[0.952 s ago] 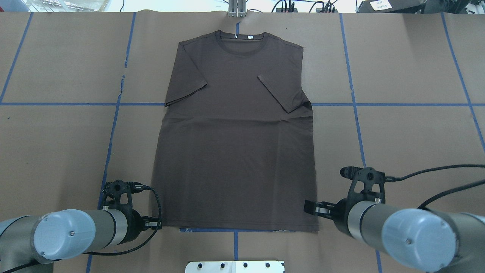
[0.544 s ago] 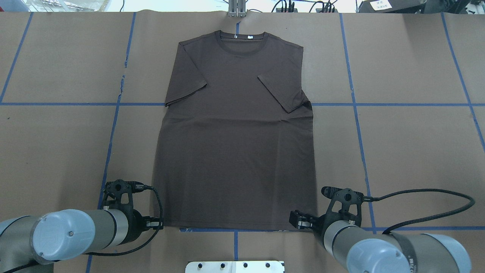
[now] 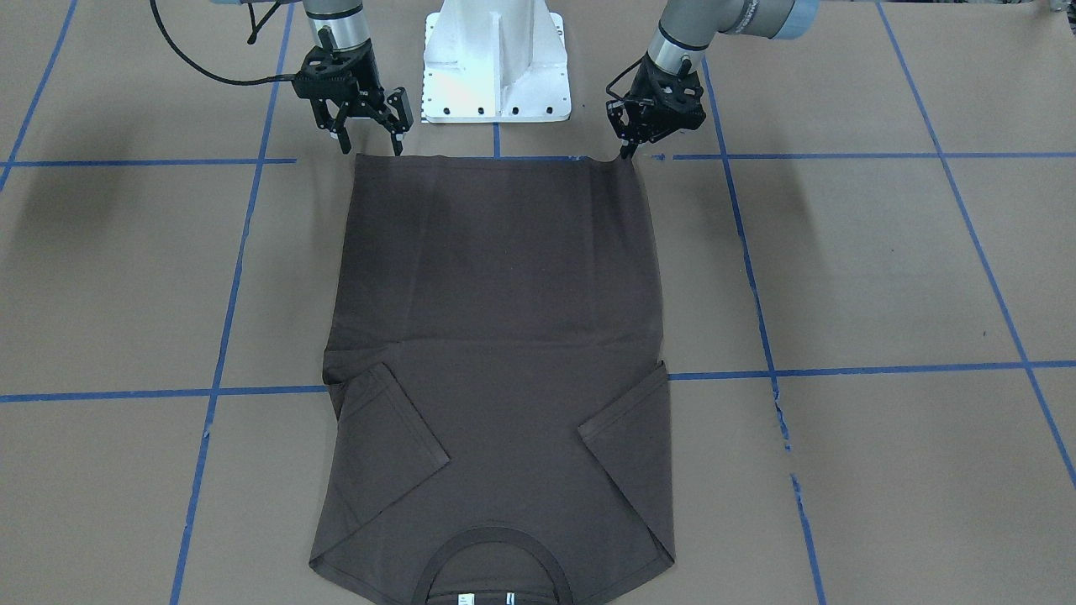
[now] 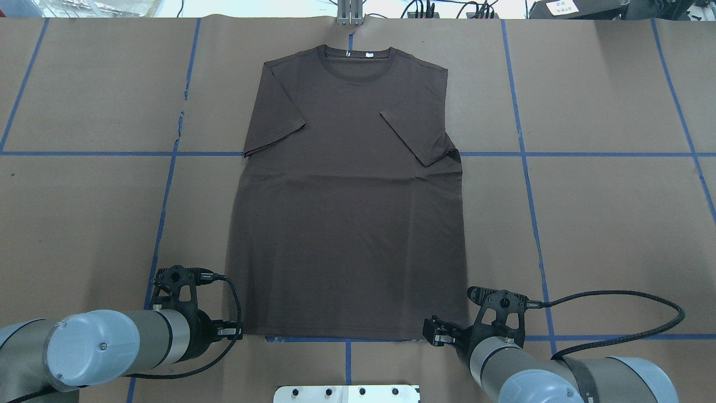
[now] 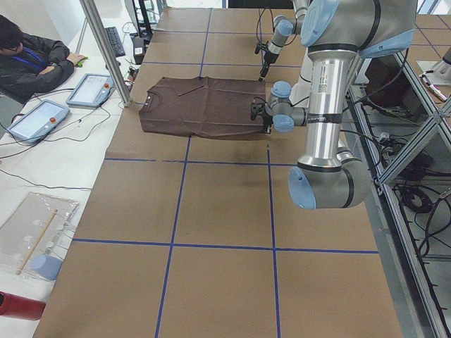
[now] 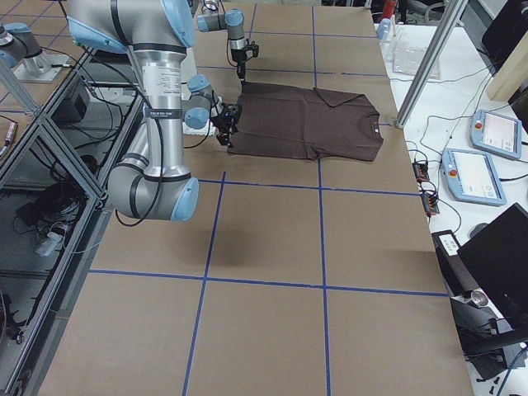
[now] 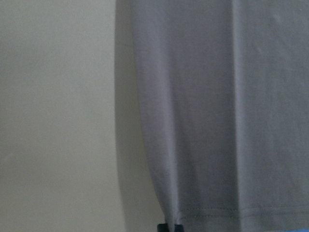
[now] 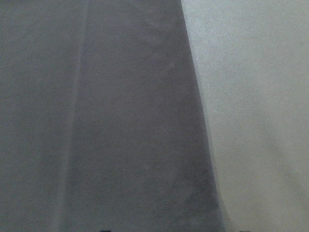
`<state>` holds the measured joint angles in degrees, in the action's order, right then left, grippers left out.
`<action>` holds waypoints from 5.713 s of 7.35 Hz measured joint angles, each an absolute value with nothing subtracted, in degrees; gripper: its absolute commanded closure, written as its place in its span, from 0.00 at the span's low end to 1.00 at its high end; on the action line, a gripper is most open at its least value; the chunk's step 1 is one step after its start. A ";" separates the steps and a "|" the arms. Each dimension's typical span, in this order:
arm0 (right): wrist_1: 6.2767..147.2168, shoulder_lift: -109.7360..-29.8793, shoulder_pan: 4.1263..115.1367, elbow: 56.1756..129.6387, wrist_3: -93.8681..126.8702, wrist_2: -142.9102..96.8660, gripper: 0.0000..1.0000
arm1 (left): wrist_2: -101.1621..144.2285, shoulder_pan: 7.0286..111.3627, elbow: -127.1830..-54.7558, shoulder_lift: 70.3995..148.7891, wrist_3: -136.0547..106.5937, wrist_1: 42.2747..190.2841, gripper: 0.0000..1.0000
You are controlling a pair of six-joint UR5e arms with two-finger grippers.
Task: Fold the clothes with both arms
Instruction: 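Adjust the right gripper onto the hem corner nearest it and grasp, then lift the hem with both grippers and fold it toward the collar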
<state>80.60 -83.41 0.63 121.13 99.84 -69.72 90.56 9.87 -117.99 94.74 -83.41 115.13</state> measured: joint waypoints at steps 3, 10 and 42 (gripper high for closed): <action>80.66 -83.56 -0.32 119.35 102.40 -67.50 0.28 | 90.61 9.79 -118.03 94.67 -83.41 115.14 1.00; 80.68 -83.59 -1.10 118.37 104.09 -65.63 0.73 | 90.62 9.68 -118.11 94.68 -83.41 115.19 1.00; 110.70 -78.67 11.77 149.50 99.09 -84.24 1.00 | 101.97 20.93 -144.01 107.52 -74.67 77.03 1.00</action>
